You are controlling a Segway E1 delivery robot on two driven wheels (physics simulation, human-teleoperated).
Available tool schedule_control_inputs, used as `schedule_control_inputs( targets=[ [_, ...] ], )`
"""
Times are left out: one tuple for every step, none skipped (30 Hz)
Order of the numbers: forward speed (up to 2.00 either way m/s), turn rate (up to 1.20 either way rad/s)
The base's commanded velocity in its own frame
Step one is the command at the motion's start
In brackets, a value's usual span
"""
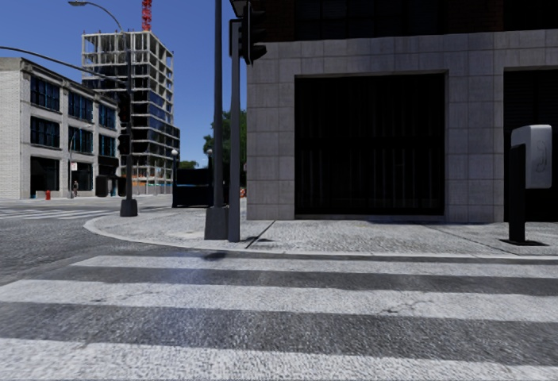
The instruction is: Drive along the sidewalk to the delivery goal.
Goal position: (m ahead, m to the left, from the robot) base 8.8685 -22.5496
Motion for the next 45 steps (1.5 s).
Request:
schedule_control_inputs(
  targets=[
    [2.00, -0.31],
    [2.00, -0.31],
    [2.00, -0.31],
    [2.00, -0.31],
    [2.00, -0.31],
    [2.00, -0.32],
    [2.00, -0.32],
    [2.00, -0.33],
    [2.00, -0.33],
    [2.00, -0.33],
    [2.00, -0.35],
    [2.00, -0.39],
    [2.00, -0.39],
    [2.00, -0.44],
    [2.00, -0.46],
    [2.00, -0.47],
    [2.00, -0.47],
    [2.00, -0.47],
    [2.00, -0.47],
    [2.00, -0.47],
    [2.00, -0.47],
    [2.00, -0.47],
    [2.00, -0.47],
    [2.00, -0.47],
    [2.00, -0.47],
    [2.00, -0.47],
    [2.00, -0.47],
    [2.00, -0.47],
    [2.00, -0.47],
    [2.00, -0.47],
    [2.00, -0.47],
    [2.00, -0.47],
    [2.00, -0.47],
    [2.00, -0.47],
    [2.00, -0.47],
    [2.00, -0.47],
    [2.00, -0.47],
    [2.00, -0.47],
    [2.00, -0.47],
    [2.00, -0.47],
    [2.00, -0.47],
    [2.00, -0.47],
    [2.00, -0.47],
    [2.00, -0.47],
    [2.00, -0.47]
  ],
)
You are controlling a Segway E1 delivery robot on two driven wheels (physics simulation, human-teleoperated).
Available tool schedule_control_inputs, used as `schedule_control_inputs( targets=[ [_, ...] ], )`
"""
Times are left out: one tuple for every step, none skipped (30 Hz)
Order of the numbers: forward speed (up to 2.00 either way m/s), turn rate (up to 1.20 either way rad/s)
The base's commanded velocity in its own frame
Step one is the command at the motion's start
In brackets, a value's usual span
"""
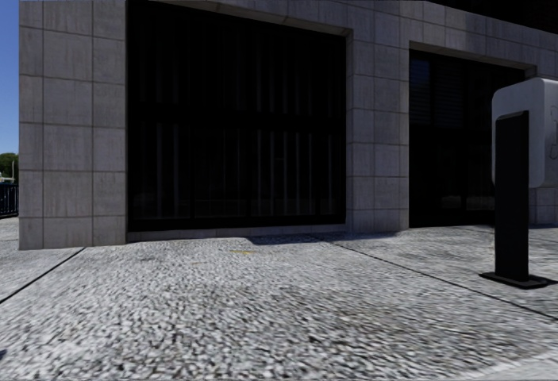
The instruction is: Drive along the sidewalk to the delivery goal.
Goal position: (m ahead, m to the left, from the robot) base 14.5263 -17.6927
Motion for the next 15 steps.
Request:
schedule_control_inputs(
  targets=[
    [2.00, -0.47],
    [2.00, -0.47],
    [2.00, -0.47],
    [2.00, -0.47],
    [2.00, -0.47],
    [2.00, -0.47],
    [2.00, -0.47],
    [2.00, -0.47],
    [2.00, -0.47],
    [2.00, -0.47],
    [2.00, -0.47],
    [2.00, -0.47],
    [2.00, -0.47],
    [2.00, -0.47],
    [2.00, -0.47]
  ],
)
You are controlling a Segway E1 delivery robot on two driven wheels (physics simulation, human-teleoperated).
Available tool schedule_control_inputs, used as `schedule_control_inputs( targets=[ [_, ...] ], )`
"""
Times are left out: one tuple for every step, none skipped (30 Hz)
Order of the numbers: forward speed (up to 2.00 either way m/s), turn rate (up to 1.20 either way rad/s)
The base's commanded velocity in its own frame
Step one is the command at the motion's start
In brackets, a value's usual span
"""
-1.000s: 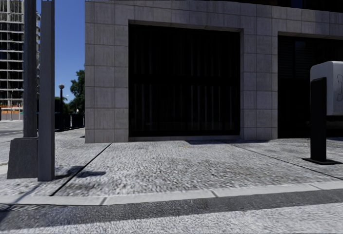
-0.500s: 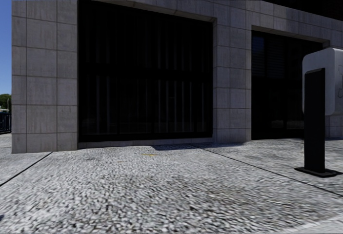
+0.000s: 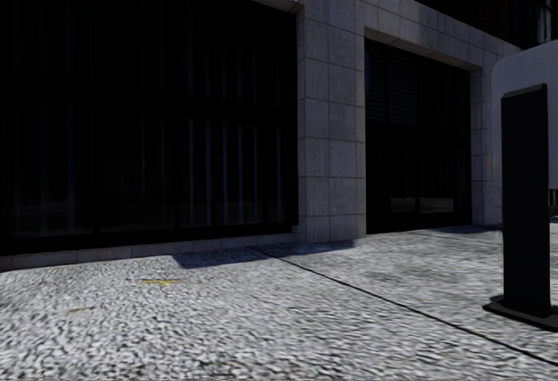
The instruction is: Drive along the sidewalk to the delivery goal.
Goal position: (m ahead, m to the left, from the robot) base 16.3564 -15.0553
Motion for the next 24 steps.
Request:
schedule_control_inputs(
  targets=[
    [2.00, -0.47],
    [2.00, -0.47],
    [2.00, -0.47],
    [2.00, -0.47],
    [2.00, -0.47],
    [2.00, -0.47],
    [2.00, -0.47],
    [2.00, -0.47],
    [2.00, -0.47],
    [2.00, -0.47],
    [2.00, -0.47],
    [2.00, -0.47],
    [2.00, -0.47],
    [2.00, -0.47],
    [2.00, -0.47],
    [2.00, -0.47],
    [2.00, -0.48],
    [2.00, -0.52],
    [2.00, -0.57],
    [2.00, -0.57],
    [2.00, -0.61],
    [2.00, -0.62],
    [2.00, -0.62],
    [2.00, -0.62]
  ],
)
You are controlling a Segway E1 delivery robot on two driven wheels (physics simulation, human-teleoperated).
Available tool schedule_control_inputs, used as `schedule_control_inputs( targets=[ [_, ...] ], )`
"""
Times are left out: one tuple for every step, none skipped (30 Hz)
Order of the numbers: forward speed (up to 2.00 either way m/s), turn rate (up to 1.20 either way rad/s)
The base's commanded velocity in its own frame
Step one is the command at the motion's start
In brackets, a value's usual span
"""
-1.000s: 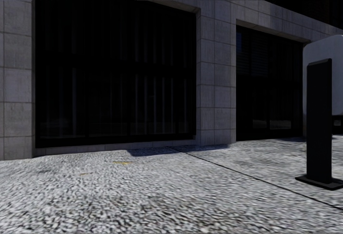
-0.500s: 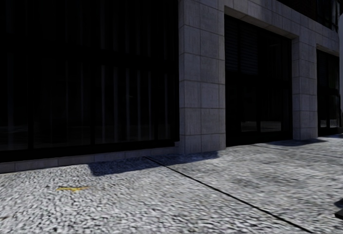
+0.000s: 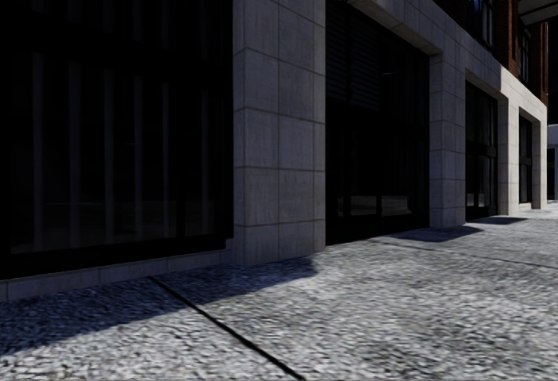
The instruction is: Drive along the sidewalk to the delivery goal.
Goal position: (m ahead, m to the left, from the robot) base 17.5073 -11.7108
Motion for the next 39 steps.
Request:
schedule_control_inputs(
  targets=[
    [2.00, -0.62],
    [2.00, -0.62],
    [2.00, -0.62],
    [2.00, -0.62],
    [2.00, -0.62],
    [2.00, -0.62],
    [2.00, -0.62],
    [2.00, -0.62],
    [2.00, -0.62],
    [2.00, -0.62],
    [2.00, -0.62],
    [2.00, -0.62],
    [2.00, -0.62],
    [2.00, -0.62],
    [2.00, -0.62],
    [2.00, -0.62],
    [2.00, -0.62],
    [1.86, -0.62],
    [1.78, -0.62],
    [1.78, -0.62],
    [1.76, -0.62],
    [1.76, -0.62],
    [1.76, -0.62],
    [1.76, -0.62],
    [1.75, -0.62],
    [1.75, -0.62],
    [1.75, -0.62],
    [1.75, -0.62],
    [1.75, -0.62],
    [1.75, -0.62],
    [1.75, -0.62],
    [1.75, -0.62],
    [1.84, -0.62],
    [2.00, -0.62],
    [2.00, -0.57],
    [2.00, -0.54],
    [2.00, -0.54],
    [2.00, -0.51],
    [2.00, -0.47]
  ],
)
